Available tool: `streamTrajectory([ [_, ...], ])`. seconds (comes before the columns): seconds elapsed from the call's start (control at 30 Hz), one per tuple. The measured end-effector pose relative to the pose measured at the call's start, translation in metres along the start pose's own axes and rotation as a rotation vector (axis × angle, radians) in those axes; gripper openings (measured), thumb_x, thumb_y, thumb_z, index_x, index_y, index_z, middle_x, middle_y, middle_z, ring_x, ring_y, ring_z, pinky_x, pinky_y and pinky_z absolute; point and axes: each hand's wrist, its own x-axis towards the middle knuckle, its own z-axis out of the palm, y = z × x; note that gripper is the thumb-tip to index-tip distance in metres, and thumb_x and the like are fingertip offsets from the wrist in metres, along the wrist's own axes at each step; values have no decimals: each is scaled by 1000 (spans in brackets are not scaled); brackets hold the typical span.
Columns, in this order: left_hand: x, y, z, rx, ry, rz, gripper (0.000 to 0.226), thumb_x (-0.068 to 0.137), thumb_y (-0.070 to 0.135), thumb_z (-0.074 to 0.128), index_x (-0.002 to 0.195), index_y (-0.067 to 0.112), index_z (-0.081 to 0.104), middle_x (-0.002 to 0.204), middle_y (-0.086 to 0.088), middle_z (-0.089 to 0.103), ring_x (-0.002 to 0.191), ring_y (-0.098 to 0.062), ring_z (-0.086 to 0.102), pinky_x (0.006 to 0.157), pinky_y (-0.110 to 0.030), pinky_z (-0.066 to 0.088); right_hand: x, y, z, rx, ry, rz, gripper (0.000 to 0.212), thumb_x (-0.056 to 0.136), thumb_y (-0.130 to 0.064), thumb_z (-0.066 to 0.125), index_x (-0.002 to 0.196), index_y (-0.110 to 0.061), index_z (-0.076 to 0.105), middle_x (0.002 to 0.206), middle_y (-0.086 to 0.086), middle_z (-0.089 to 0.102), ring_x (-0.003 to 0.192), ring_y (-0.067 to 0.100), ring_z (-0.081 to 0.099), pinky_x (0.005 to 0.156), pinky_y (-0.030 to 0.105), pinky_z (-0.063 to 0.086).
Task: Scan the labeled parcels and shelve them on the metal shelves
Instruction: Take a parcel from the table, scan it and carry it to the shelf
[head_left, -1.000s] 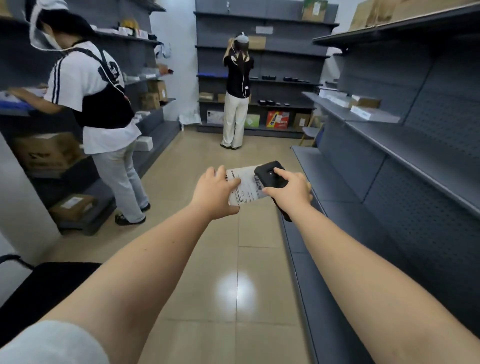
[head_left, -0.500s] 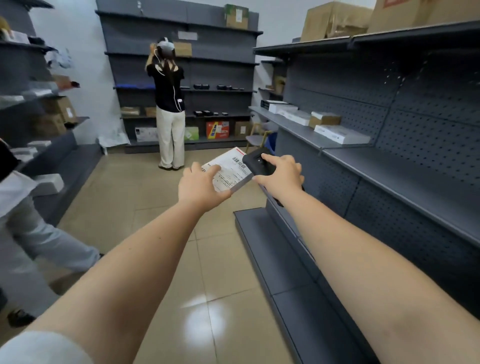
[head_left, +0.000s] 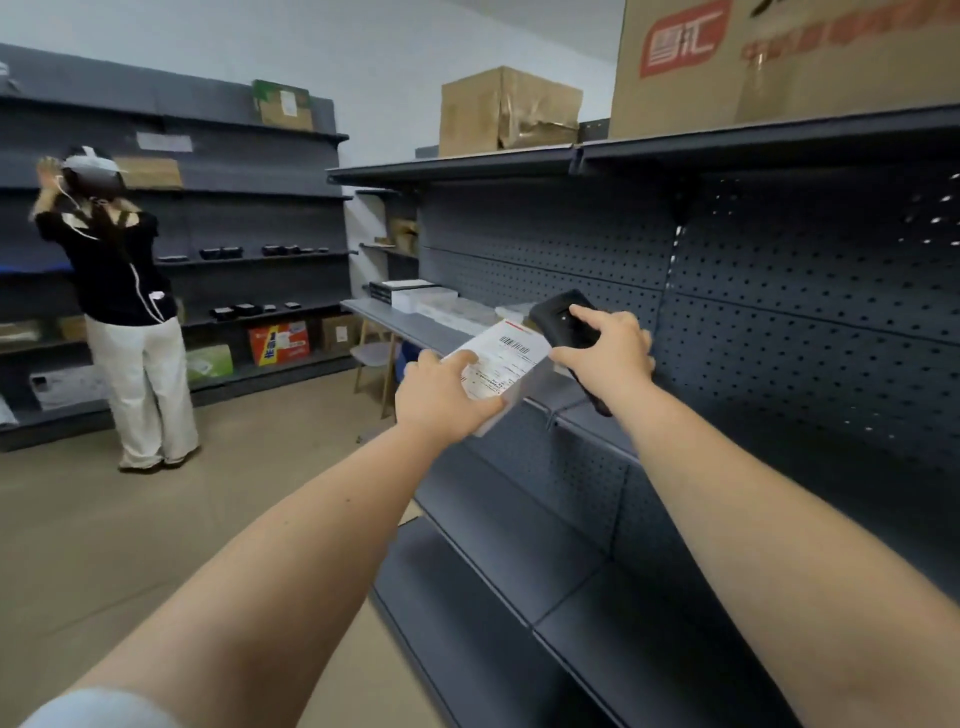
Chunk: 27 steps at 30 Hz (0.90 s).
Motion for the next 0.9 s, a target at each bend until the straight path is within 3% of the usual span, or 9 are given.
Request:
streamTrajectory([
  [0.3, 92, 113, 116, -220, -309, 272, 71, 71, 75, 61, 129, 34, 54, 118, -13, 55, 114, -36, 52, 83, -37, 46, 65, 88, -34, -119, 268, 327, 71, 69, -42, 82, 133, -45, 54, 139, 6, 49, 127, 32, 41, 101, 51, 43],
  [0.4, 109, 138, 142, -185, -352, 389, 75, 72, 74, 58, 131, 28, 53, 117, -15, 54, 111, -35, 53, 73, -34, 42, 74, 107, -38, -170, 329, 399, 70, 70, -42, 80, 134, -47, 52, 139, 6, 48, 128, 32, 40, 103, 49, 42],
  [0.53, 130, 153, 168, -112, -448, 418, 80, 79, 72, 59, 142, 25, 45, 125, -15, 50, 116, -34, 47, 74, -34, 38, 84, 115, -33, -184, 409, 456, 71, 67, -41, 82, 132, -47, 54, 138, 6, 50, 127, 30, 43, 103, 48, 43],
  [0.7, 139, 147, 173, 25, -508, 544, 100, 74, 90, 43, 148, 23, 37, 138, -18, 44, 125, -37, 39, 92, -42, 37, 91, 117, -18, -221, 443, 489, 73, 64, -44, 82, 132, -47, 54, 136, 5, 52, 126, 29, 46, 101, 48, 44],
  [0.83, 153, 129, 169, 152, -420, 876, 102, 73, 90, 46, 155, 32, 27, 155, -17, 29, 141, -38, 22, 110, -51, 26, 90, 118, -12, -261, 465, 510, 71, 68, -41, 82, 133, -45, 54, 136, 6, 50, 129, 30, 41, 105, 47, 40],
  [0.9, 165, 122, 177, 130, -419, 1039, 96, 77, 84, 52, 156, 38, 23, 155, -13, 31, 140, -38, 24, 112, -51, 21, 88, 120, -11, -259, 490, 519, 70, 69, -40, 81, 133, -45, 54, 135, 7, 51, 129, 31, 40, 107, 47, 39],
])
